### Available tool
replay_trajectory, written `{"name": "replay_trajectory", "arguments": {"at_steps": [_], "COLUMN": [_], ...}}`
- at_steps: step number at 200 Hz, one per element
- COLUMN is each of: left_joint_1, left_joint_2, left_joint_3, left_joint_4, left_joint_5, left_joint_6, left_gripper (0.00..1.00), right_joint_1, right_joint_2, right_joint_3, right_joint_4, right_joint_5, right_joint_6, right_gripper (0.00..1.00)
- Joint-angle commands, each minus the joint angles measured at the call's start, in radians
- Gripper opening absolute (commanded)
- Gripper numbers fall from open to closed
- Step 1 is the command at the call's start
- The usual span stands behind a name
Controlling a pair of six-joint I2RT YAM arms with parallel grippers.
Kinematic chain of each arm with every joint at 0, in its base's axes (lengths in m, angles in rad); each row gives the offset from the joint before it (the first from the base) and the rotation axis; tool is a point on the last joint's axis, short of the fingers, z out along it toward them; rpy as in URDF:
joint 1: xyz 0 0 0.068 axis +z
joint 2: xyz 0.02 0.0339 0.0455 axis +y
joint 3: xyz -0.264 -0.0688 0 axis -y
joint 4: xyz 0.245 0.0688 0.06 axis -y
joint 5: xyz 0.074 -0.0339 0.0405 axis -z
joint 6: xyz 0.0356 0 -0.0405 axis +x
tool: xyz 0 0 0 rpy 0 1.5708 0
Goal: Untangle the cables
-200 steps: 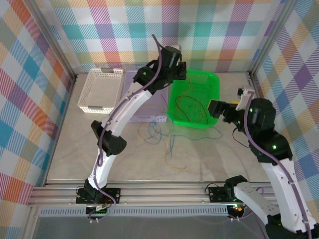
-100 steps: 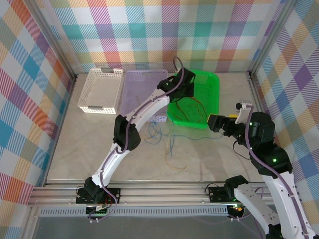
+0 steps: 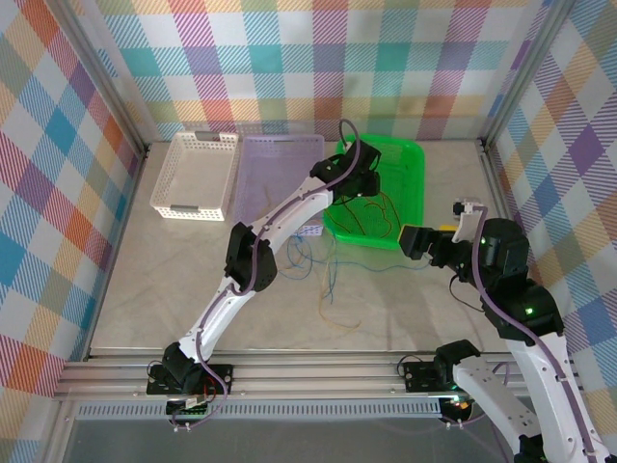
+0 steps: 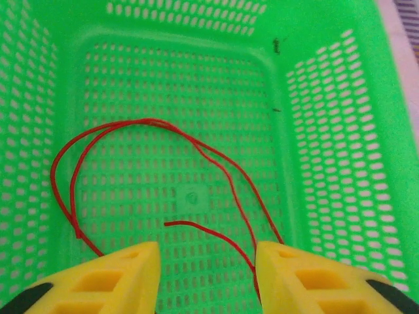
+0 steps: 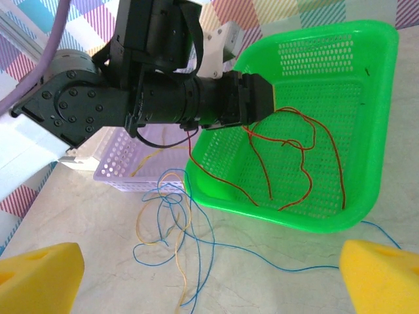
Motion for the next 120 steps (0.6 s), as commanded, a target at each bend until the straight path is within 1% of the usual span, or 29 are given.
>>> {"name": "replay_trajectory", "arguments": {"at_steps": [1,14,48,68,91,103,107,112,120], "left_joint_1": [-0.017,-0.021,-0.043,-0.043,-0.042,-0.037,-0.036,-0.032,-0.028], "left_joint_2": [-0.002,-0.014,-0.049,-0.05,-0.058,-0.069,-0.075,-0.082,-0.094], "left_joint_3": [0.074,0.088,0.089,0.089,0.089,0.089,0.089,0.089,0.089], "left_joint_4": [-0.014,-0.022,-0.041,-0.047,-0.062,-0.06,-0.058,-0.055,-0.052], "left_joint_5": [0.052,0.06,0.034,0.033,-0.005,-0.007,-0.008,-0.014,-0.023], "left_joint_6": [0.003,0.01,0.044,0.032,0.028,0.024,0.023,0.021,0.019], "left_gripper": [0.52,0.57,0.72,0.78,0.87,0.9,0.92,0.99,1.0], "right_joint_1": [0.0,0.0,-0.001,0.0,0.0,0.0,0.0,0.0,0.0], "right_joint_2": [-0.003,-0.001,-0.001,-0.001,0.003,0.01,0.013,0.016,0.023], "right_joint_3": [-0.013,-0.012,-0.006,-0.001,-0.003,-0.006,-0.008,-0.01,-0.014], "right_joint_4": [0.015,0.015,0.014,0.011,0.005,-0.004,-0.007,-0.01,-0.014], "right_joint_5": [-0.023,-0.026,-0.022,-0.017,-0.011,-0.008,-0.007,-0.008,-0.008], "right_joint_6": [0.012,0.014,0.015,0.013,0.009,0.005,0.002,0.002,0.0], "right_gripper": [1.0,1.0,1.0,1.0,1.0,1.0,1.0,1.0,1.0]}}
